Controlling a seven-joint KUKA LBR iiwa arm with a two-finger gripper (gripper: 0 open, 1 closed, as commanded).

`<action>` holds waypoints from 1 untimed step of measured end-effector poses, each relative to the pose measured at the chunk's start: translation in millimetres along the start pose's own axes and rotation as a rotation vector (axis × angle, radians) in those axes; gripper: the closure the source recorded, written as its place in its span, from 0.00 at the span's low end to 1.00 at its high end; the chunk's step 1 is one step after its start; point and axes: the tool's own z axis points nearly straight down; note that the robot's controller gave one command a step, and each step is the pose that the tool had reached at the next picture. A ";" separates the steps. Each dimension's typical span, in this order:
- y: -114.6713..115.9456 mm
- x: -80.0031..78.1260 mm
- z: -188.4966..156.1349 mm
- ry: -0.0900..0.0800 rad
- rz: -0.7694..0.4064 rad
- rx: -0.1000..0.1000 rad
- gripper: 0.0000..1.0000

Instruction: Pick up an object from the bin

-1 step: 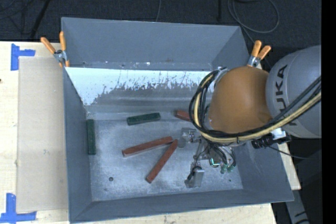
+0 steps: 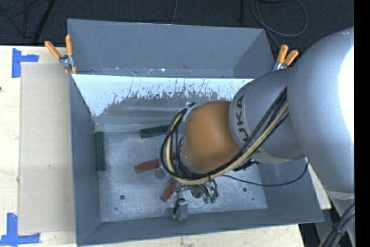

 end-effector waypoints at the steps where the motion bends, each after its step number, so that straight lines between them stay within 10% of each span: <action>1: -45.5 -12.2 -2.2 -0.003 -0.028 0.003 0.00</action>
Offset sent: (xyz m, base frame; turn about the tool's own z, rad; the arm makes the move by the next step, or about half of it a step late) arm 0.0198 -0.0395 0.0027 -0.0318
